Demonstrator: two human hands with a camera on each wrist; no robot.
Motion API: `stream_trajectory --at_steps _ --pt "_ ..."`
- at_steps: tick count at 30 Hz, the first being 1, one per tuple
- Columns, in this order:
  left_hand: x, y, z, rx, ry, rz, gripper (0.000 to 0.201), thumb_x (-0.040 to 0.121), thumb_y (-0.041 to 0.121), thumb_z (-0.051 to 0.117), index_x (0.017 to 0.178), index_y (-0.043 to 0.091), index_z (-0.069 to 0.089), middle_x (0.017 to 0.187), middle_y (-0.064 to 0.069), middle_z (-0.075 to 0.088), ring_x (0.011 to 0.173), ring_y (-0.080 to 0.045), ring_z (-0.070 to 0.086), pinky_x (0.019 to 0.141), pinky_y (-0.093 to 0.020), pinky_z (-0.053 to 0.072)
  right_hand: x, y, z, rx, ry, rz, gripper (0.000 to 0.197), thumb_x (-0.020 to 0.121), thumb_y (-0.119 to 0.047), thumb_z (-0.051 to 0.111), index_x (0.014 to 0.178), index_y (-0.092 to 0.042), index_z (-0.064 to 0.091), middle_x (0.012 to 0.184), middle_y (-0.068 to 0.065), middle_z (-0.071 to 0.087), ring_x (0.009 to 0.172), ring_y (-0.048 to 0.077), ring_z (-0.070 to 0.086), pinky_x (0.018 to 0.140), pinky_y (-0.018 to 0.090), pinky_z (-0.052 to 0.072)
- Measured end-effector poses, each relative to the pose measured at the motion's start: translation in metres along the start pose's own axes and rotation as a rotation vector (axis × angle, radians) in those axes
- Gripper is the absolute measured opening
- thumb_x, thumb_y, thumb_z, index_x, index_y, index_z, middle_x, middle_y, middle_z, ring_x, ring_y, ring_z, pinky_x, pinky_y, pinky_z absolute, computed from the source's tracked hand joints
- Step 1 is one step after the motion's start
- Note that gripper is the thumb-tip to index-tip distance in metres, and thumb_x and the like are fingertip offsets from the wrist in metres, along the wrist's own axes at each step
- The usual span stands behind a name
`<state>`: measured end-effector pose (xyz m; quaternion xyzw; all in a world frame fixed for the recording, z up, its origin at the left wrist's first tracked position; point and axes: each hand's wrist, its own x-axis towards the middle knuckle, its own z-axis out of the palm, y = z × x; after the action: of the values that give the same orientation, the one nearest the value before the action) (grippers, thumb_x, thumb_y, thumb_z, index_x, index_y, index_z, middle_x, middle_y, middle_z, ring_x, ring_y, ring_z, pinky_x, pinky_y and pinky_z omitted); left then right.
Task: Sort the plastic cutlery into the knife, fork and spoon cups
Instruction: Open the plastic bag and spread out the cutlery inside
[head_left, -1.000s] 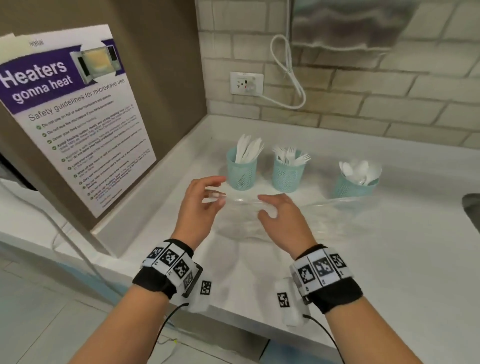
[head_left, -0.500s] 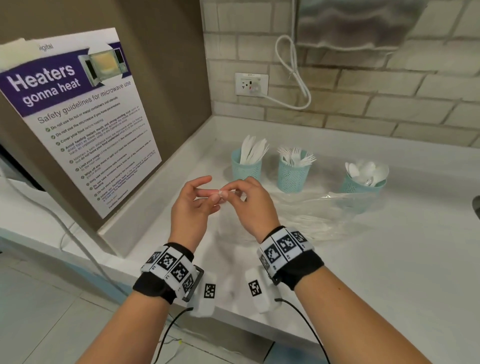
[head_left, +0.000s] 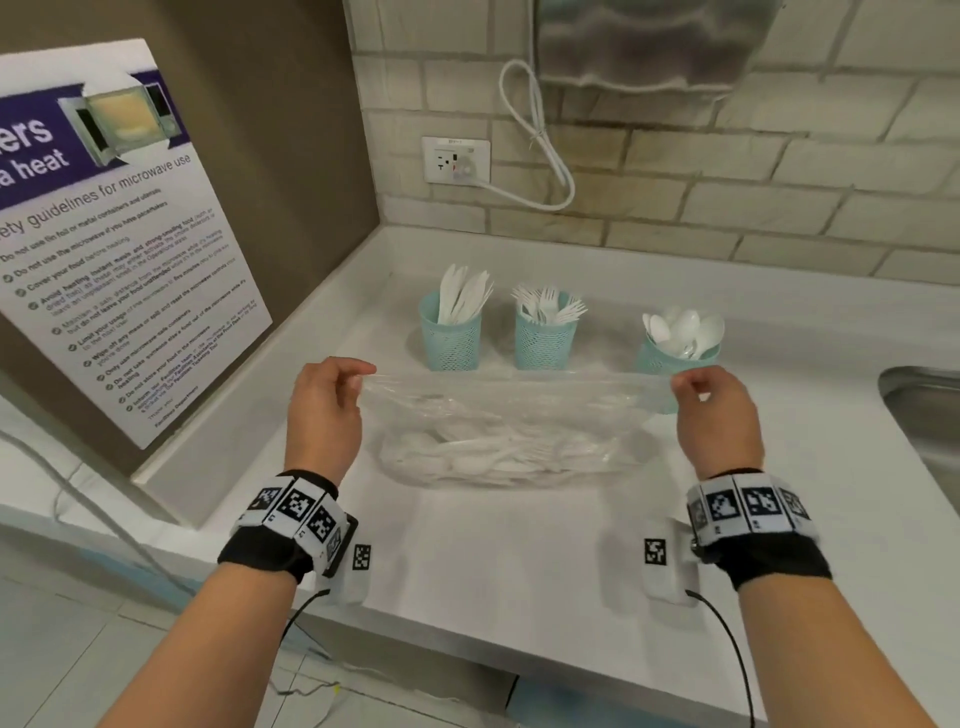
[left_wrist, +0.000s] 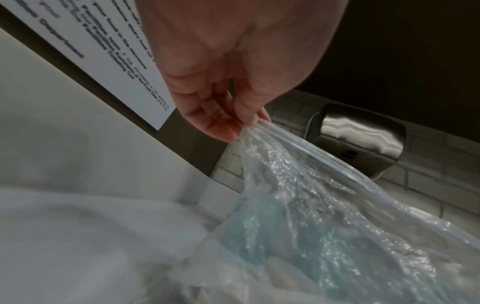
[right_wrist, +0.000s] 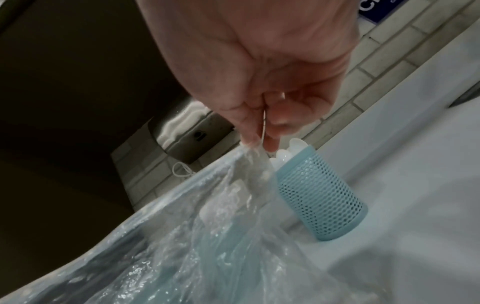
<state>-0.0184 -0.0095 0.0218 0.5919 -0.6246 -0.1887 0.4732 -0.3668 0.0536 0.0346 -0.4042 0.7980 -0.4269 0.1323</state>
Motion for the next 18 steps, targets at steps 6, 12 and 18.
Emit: stream_trajectory --at_steps 6,12,18 --pt "-0.008 0.024 0.006 0.024 -0.198 0.036 0.024 0.094 0.015 0.051 0.093 0.03 0.068 0.107 0.002 0.037 0.085 0.013 0.047 0.086 -0.014 0.039 0.0 -0.001 0.019 0.007 -0.227 -0.344 0.026 0.087 -0.019 0.061 0.108 -0.031 0.068 0.115 0.004 0.062 0.103 0.025 0.056 0.1 0.046 0.041" --pt "-0.007 0.023 0.011 0.327 -0.218 0.003 0.025 0.09 0.039 0.059 0.088 0.023 0.077 0.094 -0.001 0.053 0.099 -0.021 0.053 0.088 -0.032 0.043 0.0 -0.005 0.03 -0.004 -0.201 -0.259 0.029 0.089 -0.032 0.062 0.077 -0.011 0.077 0.081 0.013 0.068 0.088 0.03 0.06 0.09 0.038 0.045" --pt "-0.011 0.025 0.011 0.4 -0.38 -0.122 0.074 0.074 0.007 0.07 0.137 0.039 0.045 0.119 -0.003 0.043 0.099 -0.021 0.056 0.088 -0.03 0.049 -0.012 -0.004 0.025 -0.267 -0.188 -0.141 0.042 0.084 -0.014 0.063 0.121 -0.034 0.062 0.125 0.008 0.04 0.114 0.029 0.037 0.089 0.024 0.033"
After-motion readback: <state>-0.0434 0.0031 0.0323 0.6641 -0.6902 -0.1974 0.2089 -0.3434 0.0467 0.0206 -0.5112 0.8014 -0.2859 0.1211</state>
